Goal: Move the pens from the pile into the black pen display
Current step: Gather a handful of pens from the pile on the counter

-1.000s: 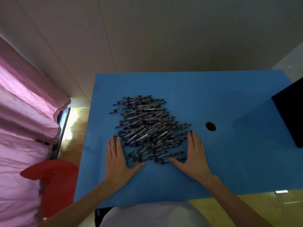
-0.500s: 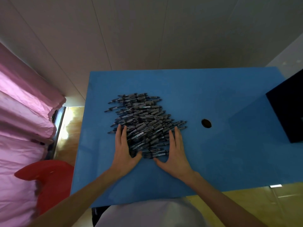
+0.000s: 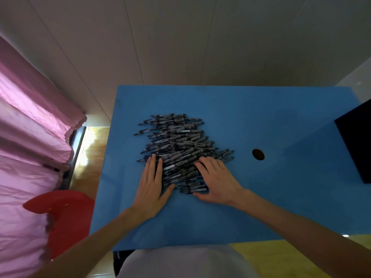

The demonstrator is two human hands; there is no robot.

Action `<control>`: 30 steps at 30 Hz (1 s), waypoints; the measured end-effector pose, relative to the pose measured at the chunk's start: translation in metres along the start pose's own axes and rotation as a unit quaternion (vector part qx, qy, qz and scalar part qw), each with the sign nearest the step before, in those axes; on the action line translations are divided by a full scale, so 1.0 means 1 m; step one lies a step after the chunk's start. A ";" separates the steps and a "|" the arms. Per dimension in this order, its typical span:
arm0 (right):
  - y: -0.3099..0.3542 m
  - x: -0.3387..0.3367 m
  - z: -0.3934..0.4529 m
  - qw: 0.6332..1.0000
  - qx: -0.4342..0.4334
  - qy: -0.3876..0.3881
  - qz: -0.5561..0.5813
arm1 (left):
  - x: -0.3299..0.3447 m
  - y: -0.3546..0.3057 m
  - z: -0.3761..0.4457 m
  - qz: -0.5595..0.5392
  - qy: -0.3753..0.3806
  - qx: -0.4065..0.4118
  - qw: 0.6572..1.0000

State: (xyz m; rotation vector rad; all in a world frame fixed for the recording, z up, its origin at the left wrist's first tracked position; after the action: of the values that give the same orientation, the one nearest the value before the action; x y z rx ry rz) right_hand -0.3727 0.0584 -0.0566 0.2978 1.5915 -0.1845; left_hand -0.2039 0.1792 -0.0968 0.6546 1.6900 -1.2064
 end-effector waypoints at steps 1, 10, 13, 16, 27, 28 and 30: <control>0.000 -0.001 0.001 1.000 0.000 0.001 -0.003 | 0.001 0.000 0.002 0.004 0.003 -0.006 1.000; 0.003 -0.009 0.005 1.000 -0.020 -0.006 -0.008 | 0.000 -0.003 0.008 -0.016 0.006 -0.020 1.000; 0.005 -0.008 0.007 0.999 -0.032 0.009 -0.027 | 0.000 -0.001 0.008 -0.019 0.002 -0.019 1.000; 0.007 -0.007 0.012 0.996 -0.048 0.031 -0.065 | 0.003 0.000 0.009 -0.016 -0.004 -0.024 1.000; 0.006 -0.002 0.016 0.995 -0.061 0.038 -0.071 | 0.002 0.004 0.012 -0.036 -0.020 -0.059 0.997; 0.005 0.001 0.014 0.996 -0.059 0.037 -0.054 | 0.001 0.004 0.011 -0.038 -0.020 -0.060 0.997; 0.001 0.009 0.003 0.998 -0.050 0.034 -0.024 | 0.000 0.005 0.011 -0.037 -0.018 -0.056 0.998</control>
State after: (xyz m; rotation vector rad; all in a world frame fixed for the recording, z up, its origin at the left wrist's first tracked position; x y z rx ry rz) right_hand -0.3697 0.0593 -0.0652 0.1910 1.6709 -0.1324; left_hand -0.1956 0.1714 -0.1002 0.5031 1.7510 -1.1584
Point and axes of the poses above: each hand's wrist, its own z-axis towards the middle knuckle, its own x-axis out of the palm, y = z × x, the point moved 7 cm from there along z, towards the middle knuckle, and after that the axes turned 7 degrees about -x, right-handed, at the moved point
